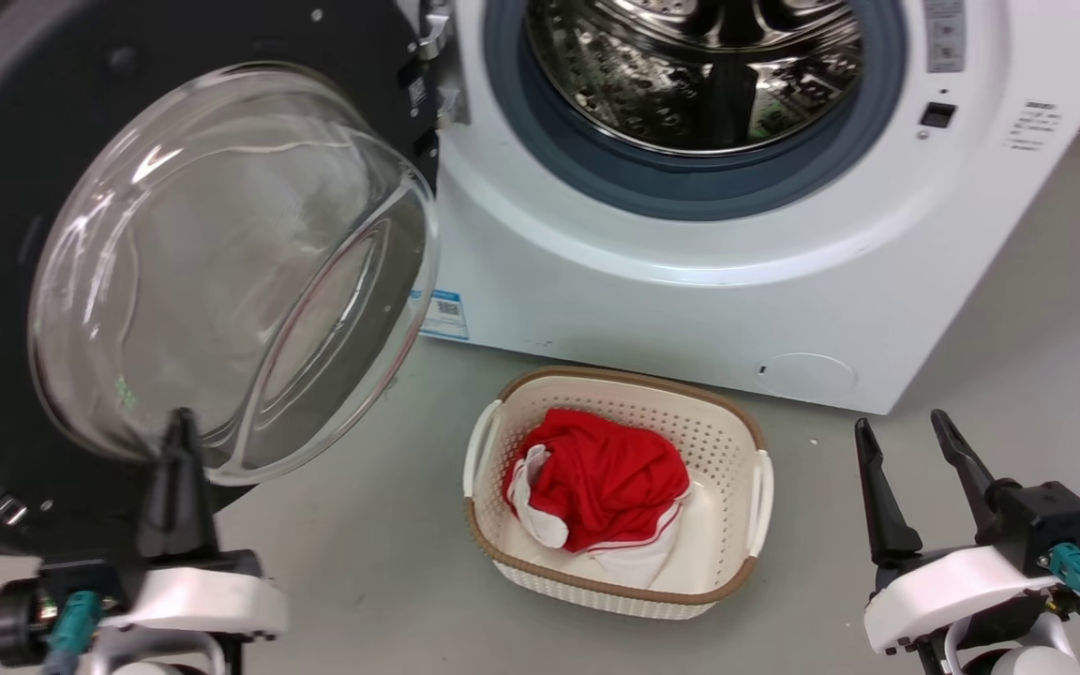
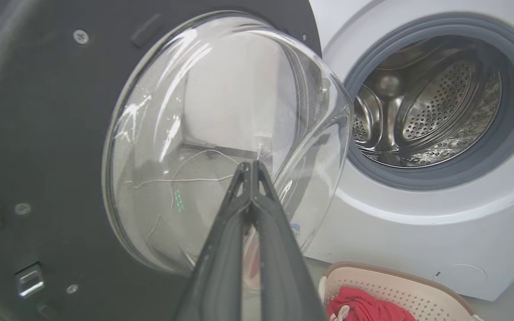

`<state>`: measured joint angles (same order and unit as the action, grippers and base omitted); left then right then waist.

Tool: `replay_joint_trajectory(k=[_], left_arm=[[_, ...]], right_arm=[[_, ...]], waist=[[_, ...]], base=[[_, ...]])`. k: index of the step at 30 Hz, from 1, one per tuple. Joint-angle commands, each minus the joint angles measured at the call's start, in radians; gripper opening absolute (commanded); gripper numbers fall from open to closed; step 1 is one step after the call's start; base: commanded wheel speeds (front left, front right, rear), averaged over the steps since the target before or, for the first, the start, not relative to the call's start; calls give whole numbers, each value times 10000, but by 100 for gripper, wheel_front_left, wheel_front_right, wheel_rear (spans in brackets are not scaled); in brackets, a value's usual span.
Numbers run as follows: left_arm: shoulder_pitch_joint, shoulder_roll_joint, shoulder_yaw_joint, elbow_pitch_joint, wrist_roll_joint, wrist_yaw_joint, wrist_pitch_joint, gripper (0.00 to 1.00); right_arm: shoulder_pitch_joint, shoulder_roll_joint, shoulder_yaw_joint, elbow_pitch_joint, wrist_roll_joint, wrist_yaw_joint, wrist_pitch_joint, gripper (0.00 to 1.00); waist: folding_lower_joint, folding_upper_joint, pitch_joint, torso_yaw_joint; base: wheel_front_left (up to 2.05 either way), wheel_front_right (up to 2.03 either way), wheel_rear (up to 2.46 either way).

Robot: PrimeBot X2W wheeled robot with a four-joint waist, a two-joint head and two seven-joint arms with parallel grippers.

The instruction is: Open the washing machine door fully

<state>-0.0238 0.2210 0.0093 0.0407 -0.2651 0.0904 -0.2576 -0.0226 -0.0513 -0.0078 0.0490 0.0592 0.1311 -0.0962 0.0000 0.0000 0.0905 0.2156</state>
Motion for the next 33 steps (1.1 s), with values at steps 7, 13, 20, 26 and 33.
replay_joint_trajectory(k=[7, 13, 20, 26, 33], left_arm=[[-315, -477, -1050, 88, 177, -411, 107, 0], [-818, -797, -1540, 608, 123, -655, 51, 0], [-1222, -1082, -1766, 1130, 291, -549, -40, 26], [-1288, -1165, -1756, 1270, 519, -421, -87, 100], [-1164, -1183, -1640, 1093, 744, -343, -82, 100]], right_arm=[[-110, 23, 129, 48, -27, -7, -150, 100], [-74, 23, 62, -55, -32, -7, -168, 100], [-55, 23, 102, -229, 47, -7, -181, 100], [31, 23, 114, -311, 101, -7, -195, 100], [50, 23, 136, -309, 94, -7, -182, 100]], waist=[[0, 0, -214, -1098], [0, 0, -243, -1754], [0, 0, -185, -2171], [0, 0, -190, -2293], [0, 0, -161, -2307]], base=[[0, 0, 0], [0, 0, 0], [0, 0, 0], [0, 0, 0], [0, 0, 0]])
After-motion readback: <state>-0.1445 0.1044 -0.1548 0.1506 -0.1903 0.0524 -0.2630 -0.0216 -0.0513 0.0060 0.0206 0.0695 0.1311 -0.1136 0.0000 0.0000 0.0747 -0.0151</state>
